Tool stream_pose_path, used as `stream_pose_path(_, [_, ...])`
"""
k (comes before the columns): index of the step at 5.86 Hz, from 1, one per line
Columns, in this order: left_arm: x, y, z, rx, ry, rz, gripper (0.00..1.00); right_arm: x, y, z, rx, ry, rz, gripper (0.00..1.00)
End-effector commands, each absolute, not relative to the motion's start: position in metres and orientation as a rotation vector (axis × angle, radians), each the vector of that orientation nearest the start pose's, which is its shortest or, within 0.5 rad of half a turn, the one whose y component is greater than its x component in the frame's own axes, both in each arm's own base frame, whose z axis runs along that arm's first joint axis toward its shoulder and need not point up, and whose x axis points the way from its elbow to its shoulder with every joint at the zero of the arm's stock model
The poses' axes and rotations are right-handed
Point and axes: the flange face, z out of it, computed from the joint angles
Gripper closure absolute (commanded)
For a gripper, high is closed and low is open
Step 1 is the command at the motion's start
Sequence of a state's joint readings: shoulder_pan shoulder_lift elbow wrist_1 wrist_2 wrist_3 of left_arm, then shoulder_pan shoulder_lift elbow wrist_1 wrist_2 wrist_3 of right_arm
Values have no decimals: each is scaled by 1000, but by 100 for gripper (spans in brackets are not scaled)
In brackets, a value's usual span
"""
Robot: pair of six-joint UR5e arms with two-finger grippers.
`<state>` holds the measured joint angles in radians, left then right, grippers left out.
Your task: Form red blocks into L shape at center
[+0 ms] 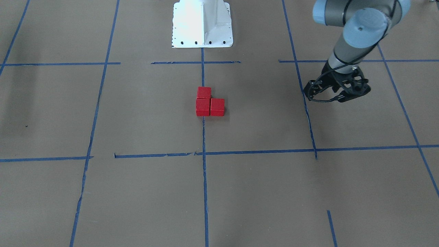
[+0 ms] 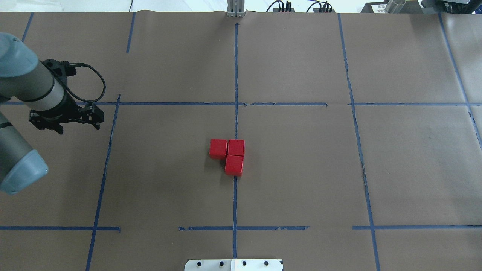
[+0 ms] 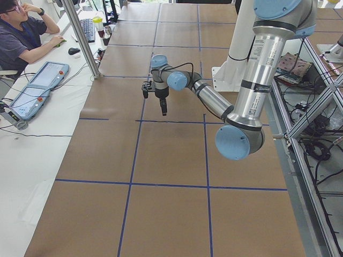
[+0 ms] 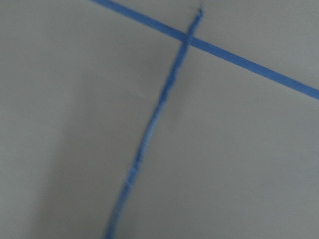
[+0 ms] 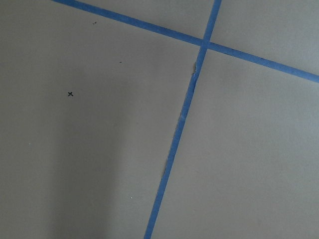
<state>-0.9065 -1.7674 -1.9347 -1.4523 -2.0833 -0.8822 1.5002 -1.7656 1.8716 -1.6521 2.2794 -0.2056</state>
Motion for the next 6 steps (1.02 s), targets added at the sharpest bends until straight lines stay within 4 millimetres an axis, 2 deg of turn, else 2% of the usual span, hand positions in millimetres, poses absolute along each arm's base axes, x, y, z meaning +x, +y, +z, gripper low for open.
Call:
stream_pose_path(1, [143, -500, 493, 22, 632, 158, 0, 39, -413, 611, 71, -716, -272, 0])
stream_pose_path(2, [65, -501, 549, 30, 690, 256, 0, 39, -413, 611, 71, -716, -272, 0])
stream_pose_path(3, [-7, -494, 592, 58, 730, 272, 0, 39, -413, 611, 71, -716, -272, 0])
stream_pose_path(4, [-44, -466, 622, 36, 749, 208, 0, 39, -413, 611, 71, -716, -272, 0])
stream_pose_path(5, [-45, -446, 645, -14, 756, 175, 0, 39, -413, 611, 71, -717, -272, 0])
stream_pose_path(6, [-45, -446, 644, -25, 756, 147, 0, 39, -412, 611, 71, -717, -272, 0])
